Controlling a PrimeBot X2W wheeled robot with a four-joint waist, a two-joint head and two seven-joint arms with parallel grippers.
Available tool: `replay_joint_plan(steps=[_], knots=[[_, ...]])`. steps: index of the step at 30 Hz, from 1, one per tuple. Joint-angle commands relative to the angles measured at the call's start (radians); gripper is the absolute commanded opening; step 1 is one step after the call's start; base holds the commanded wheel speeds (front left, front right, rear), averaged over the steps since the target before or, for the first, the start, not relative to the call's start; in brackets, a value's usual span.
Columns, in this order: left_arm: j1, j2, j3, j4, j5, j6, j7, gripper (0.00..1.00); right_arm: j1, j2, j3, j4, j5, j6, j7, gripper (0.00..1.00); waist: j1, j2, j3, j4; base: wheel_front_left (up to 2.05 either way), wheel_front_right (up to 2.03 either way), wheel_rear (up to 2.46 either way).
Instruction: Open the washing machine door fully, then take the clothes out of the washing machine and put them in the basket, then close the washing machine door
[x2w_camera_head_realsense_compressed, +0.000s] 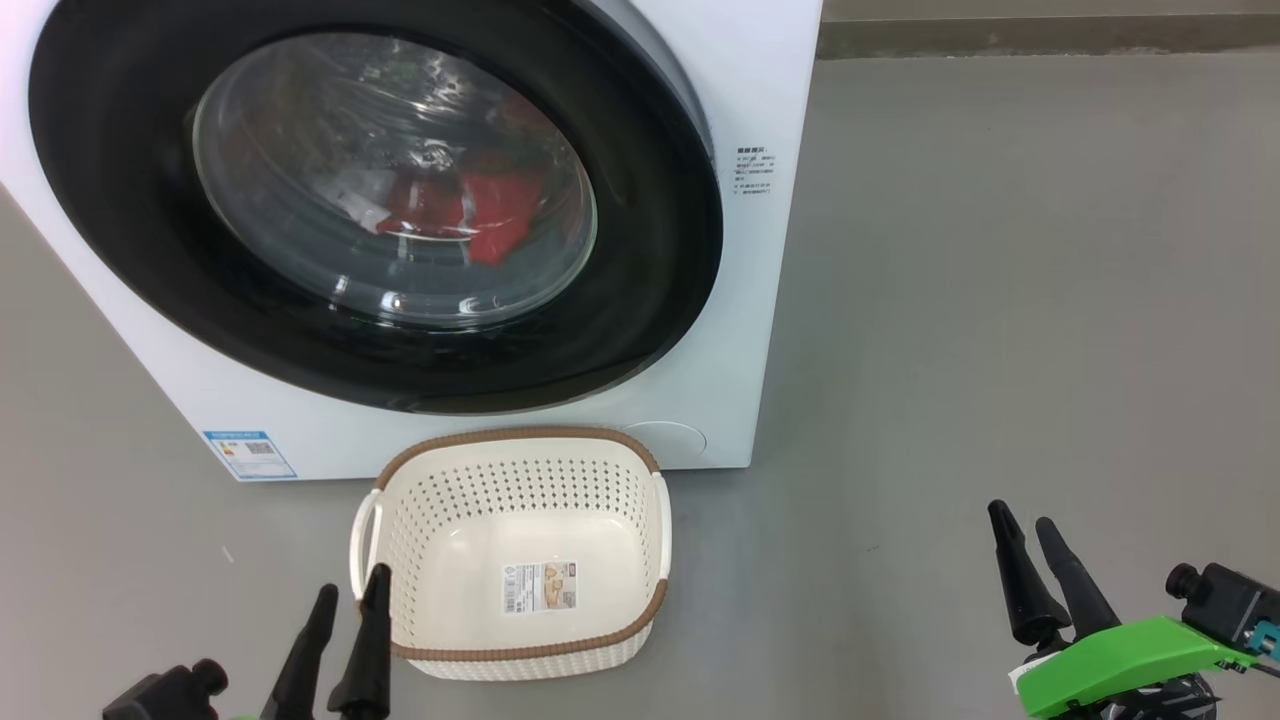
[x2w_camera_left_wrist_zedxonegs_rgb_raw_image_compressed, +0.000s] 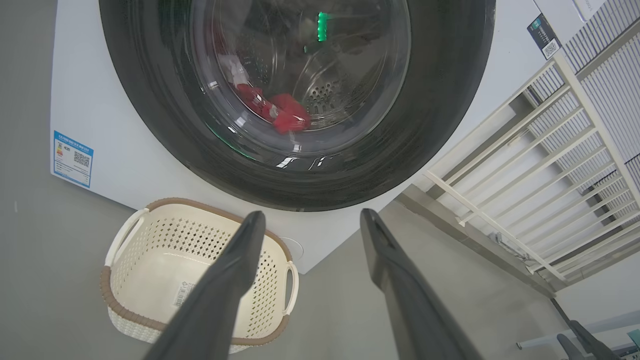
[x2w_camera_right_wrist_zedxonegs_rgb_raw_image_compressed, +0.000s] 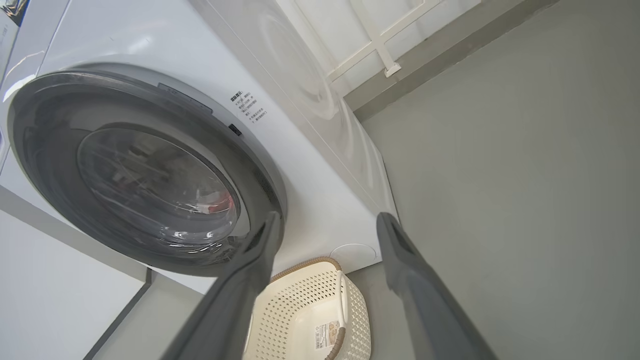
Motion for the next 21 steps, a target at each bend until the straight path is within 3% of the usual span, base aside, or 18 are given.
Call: replay_joint_plan(steps=[1,21], knots=[[-0.004,0.015,0.014,-0.036,0.047,0.007,-0.016,1.0,-0.012,-0.018,0.018,-0.034,-0.043,0.0,-0.016,1.0,-0.0001,-0.0001,0.0,0.0,0.0,0.0,0.0],[0.011,0.016,0.005,-0.071,0.285,0.016,-0.071,1.0,-0.004,-0.026,0.038,-0.055,-0.252,0.0,-0.072,1.0,-0.0001,-0.0001,0.004,-0.001,0.0,0.0,0.0]])
